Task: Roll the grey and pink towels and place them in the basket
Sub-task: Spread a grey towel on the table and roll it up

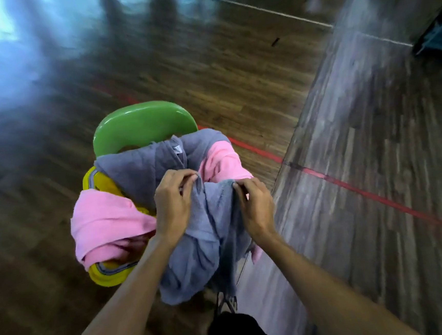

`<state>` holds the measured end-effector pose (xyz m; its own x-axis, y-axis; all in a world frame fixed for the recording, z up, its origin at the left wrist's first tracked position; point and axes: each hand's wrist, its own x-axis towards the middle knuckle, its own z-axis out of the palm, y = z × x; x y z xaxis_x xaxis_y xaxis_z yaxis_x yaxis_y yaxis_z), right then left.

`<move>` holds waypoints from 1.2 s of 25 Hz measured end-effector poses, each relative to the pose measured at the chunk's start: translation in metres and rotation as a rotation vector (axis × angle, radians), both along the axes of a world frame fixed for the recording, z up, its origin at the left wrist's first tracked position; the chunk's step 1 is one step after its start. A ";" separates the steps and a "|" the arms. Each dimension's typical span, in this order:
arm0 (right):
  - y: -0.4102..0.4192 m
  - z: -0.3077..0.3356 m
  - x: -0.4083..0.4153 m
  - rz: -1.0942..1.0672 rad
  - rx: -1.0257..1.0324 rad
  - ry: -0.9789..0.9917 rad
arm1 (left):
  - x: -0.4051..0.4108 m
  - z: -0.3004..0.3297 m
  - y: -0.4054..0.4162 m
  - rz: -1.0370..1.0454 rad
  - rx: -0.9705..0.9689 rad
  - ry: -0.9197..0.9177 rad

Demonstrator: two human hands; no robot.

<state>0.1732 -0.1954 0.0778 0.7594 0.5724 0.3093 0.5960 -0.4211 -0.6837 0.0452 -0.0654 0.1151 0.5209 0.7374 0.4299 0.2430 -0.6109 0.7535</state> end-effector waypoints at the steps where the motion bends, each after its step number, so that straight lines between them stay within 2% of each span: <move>1: -0.010 0.011 -0.001 -0.024 0.059 -0.021 | -0.001 0.012 -0.004 -0.034 0.030 -0.017; 6: -0.077 0.084 -0.010 -0.153 0.221 -0.207 | -0.001 0.085 -0.049 -0.252 0.165 -0.135; 13: -0.198 0.189 0.018 -0.408 0.262 -0.360 | 0.044 0.188 -0.140 -0.567 0.272 -0.273; 17: -0.269 0.233 0.035 -0.542 0.208 -0.440 | 0.084 0.226 -0.201 -0.684 0.316 -0.300; 21: -0.325 0.248 0.030 -0.512 0.212 -0.355 | 0.119 0.240 -0.258 -0.740 0.275 -0.294; 26: -0.385 0.215 0.008 -0.182 0.221 -0.094 | 0.165 0.248 -0.333 -0.745 0.092 -0.215; 28: -0.400 0.192 0.014 -0.159 0.178 -0.067 | 0.183 0.253 -0.359 -0.724 0.064 -0.209; 30: -0.420 0.181 0.036 -0.216 0.288 -0.057 | 0.207 0.255 -0.385 -0.704 0.048 -0.170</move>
